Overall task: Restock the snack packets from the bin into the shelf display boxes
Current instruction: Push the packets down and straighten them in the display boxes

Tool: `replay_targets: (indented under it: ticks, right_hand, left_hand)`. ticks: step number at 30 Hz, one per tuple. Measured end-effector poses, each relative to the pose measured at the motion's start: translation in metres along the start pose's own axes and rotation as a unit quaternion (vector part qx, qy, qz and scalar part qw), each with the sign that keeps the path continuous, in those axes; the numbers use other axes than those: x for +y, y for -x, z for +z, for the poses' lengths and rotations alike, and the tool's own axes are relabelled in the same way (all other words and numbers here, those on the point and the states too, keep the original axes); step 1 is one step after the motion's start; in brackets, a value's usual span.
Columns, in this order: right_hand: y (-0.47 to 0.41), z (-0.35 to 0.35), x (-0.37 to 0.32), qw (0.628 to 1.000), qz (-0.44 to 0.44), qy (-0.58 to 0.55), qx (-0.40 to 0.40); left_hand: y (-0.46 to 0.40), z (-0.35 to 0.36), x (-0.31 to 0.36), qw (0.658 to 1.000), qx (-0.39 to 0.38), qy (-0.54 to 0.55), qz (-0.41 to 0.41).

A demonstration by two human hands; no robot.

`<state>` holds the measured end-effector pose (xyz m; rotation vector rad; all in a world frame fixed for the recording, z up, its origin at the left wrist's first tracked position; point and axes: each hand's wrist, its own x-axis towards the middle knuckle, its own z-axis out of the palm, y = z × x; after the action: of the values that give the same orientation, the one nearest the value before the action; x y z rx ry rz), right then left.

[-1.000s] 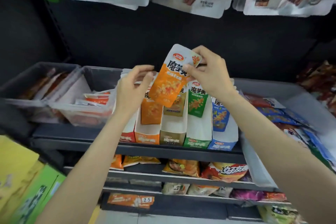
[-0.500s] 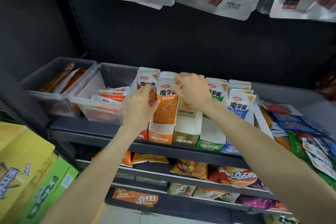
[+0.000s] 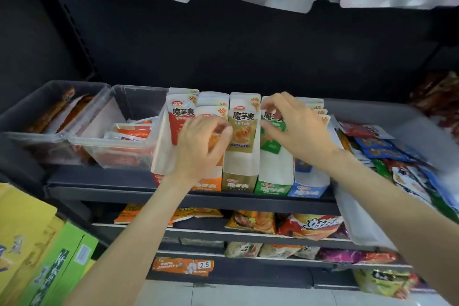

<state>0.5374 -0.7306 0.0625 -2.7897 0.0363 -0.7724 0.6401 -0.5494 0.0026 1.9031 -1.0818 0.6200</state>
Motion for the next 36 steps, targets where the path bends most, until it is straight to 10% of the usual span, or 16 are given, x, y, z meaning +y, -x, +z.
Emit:
replay_targets:
  ticks: [5,12,20,33,36]
  right_hand:
    - [0.085,-0.069,0.061,0.993,0.057,0.042,-0.091]
    - [0.188,-0.127,0.134,0.936,0.303,0.095,-0.150]
    - [0.210,-0.137,0.169,0.877,0.374,0.094,-0.287]
    - [0.201,-0.139,0.184,0.894,0.354,0.176,-0.212]
    - [0.197,-0.154,0.178,0.906,0.353,0.176,-0.151]
  left_hand:
    - [-0.012,0.040,0.067,0.971,-0.099,0.093,0.196]
    - [-0.042,0.116,0.158,0.924,-0.309,0.126,0.185]
    - [-0.064,0.201,0.203,0.850,-0.476,0.043,0.221]
    - [-0.068,0.234,0.215,0.813,-0.502,-0.038,0.291]
    - [-0.064,0.226,0.216,0.848,-0.456,-0.003,0.271]
